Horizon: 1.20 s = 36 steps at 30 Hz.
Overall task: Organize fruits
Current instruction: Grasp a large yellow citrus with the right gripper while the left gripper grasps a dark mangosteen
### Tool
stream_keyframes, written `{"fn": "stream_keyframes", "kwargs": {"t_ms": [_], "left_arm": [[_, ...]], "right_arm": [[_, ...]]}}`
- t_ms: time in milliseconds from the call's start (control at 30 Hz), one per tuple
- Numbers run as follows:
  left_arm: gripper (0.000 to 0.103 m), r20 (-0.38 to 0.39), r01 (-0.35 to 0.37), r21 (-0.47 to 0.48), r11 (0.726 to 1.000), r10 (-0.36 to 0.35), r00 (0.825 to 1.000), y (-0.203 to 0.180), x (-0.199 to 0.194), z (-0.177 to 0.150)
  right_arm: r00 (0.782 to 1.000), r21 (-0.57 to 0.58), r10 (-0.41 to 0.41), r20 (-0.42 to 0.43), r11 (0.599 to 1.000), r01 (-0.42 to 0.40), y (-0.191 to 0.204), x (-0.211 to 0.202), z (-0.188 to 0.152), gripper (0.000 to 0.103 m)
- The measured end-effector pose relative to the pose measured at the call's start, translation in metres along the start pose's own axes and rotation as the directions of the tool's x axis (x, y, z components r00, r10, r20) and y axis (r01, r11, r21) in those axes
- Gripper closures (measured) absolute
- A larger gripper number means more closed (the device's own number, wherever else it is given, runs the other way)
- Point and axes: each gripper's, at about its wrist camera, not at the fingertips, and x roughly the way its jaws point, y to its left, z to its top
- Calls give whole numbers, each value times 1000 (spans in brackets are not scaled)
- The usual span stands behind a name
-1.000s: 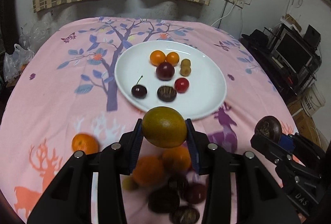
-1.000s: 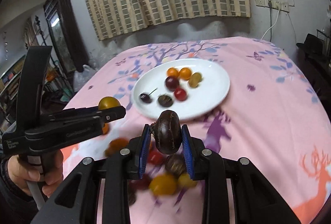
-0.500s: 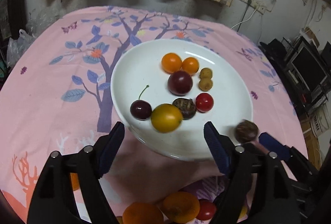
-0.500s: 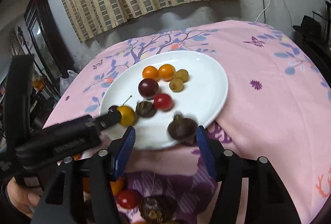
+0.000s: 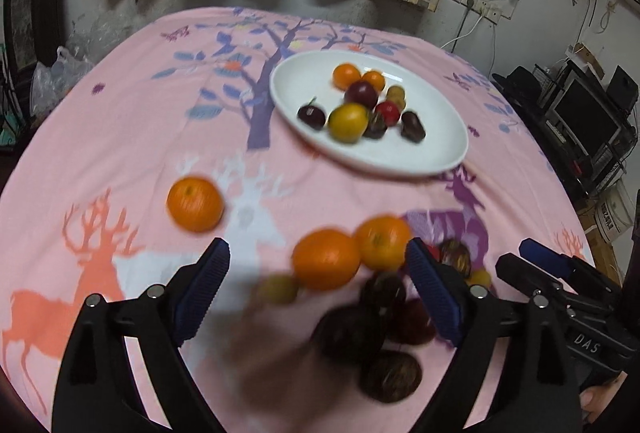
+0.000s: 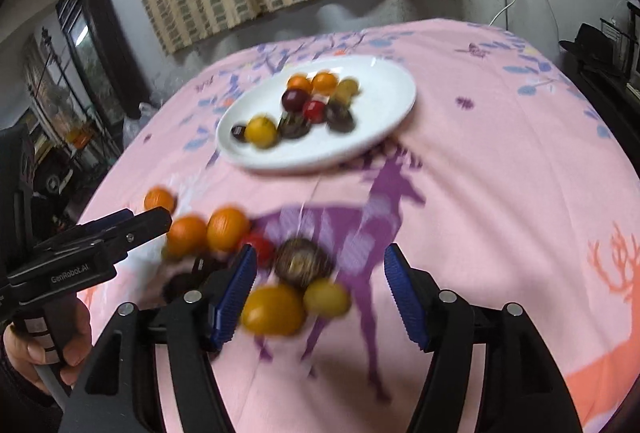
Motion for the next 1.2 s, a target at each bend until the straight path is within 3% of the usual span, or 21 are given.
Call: {"fn": "stream_keyframes", "kwargs": {"t_ms": [267,333,433,733,867,967,1200], "left_arm": [[16,8,11,-15,1000,-11,1000,28,-6,-38],[16,15,27,-23,999,-27,1000,31,-8,-38],[16,7,41,-17,999,-41,999,31,-7,-39],[16,-34,69,-13,998,-70,997,28,-4,-36],[16,-40,84,-50,995,-86,995,34,-3,-36],[16,-45,86,-60,994,-89,995,36,-2,-37],[16,-39,88,-13,996,-89,995,26,-6,-40]], "right_arm": [[996,-100,-59,-63,994,53,28,-9,-48,36],[992,-120,-77,-95,991,65,34,-4,-57,43],[986,-136,-93,-139,988,74,41,6,-59,50],[979,-147,-148,-142,981,127,53,34,-34,50],[979,-120,-145,-146,985,128,47,43,-23,50],[985,-93,-112,-132,991,100,43,43,-22,63],[993,-23,-52,-107,998,50,31,27,-31,63]]}}
